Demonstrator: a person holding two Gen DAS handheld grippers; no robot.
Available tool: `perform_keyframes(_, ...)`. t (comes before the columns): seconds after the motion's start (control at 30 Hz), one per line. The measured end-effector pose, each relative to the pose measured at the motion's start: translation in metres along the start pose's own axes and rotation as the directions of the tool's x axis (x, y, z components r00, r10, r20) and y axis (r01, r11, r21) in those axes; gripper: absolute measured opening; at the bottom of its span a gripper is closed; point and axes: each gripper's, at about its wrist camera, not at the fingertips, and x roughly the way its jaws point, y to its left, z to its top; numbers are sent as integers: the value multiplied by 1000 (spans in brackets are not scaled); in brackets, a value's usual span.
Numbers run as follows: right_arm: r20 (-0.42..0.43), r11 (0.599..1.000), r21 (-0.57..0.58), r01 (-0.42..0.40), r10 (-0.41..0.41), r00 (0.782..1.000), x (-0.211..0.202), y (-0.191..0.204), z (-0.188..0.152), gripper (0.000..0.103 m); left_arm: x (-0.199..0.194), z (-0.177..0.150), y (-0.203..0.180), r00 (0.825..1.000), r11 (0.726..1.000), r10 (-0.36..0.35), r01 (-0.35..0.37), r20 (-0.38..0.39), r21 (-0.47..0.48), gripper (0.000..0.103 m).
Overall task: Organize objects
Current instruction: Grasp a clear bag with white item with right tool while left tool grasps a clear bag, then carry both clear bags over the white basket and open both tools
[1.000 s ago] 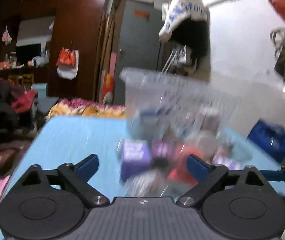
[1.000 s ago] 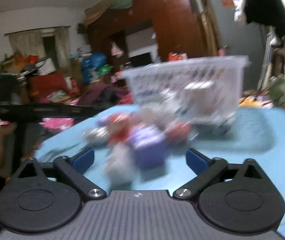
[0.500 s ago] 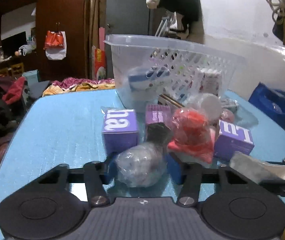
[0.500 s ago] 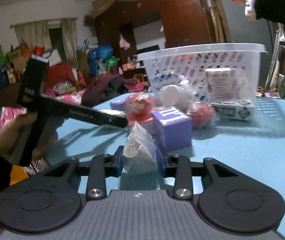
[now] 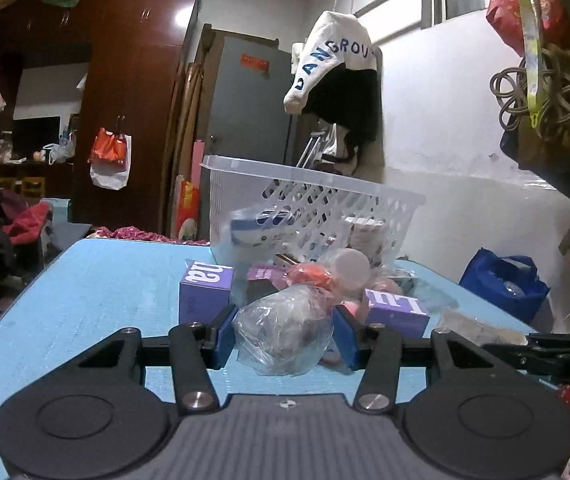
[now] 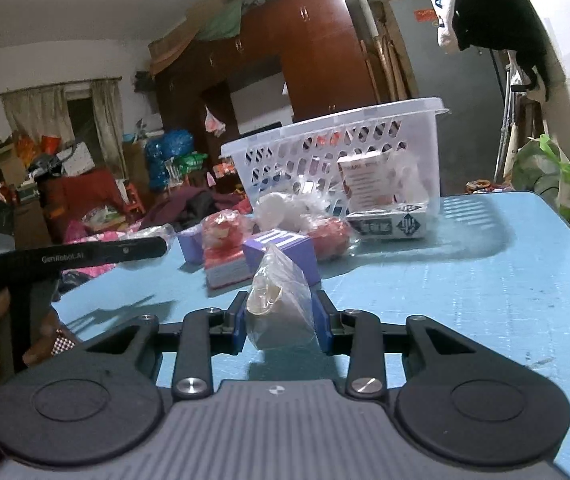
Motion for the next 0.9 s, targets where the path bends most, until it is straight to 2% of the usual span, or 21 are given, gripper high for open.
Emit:
perform_keyframes(0.2,44,999,33,29,-30,999,-13,-13,3,37,2,-9,-1,1000,1000,-14,14,-11,-17,54)
perform_keyframes(0.6,108,1000,24,17,-19,994,-18,-18,8,37,-8,-6,3,996,997,-54,57,65,-51,54)
perform_keyframes(0.67,116,1000,9,8,-9,993,-15,-17,18,37,-6,14,2,993,996,-81,85,85,-41,54)
perform_keyframes(0.77,169,998,-56,14,-4,986,-7,-10,62,37,5,72,-8,983,995,-97,96,155,12,54)
perform_keyframes(0.83,207,993,-116,36,-12,978,5,-5,104,37,24,111,-16,985,996,-92,89,146,29,54)
perform_keyframes(0.9,224,975,-179,129,-87,971,27,0,147,37,56,148,-24,993,998,-60,57,100,29,54)
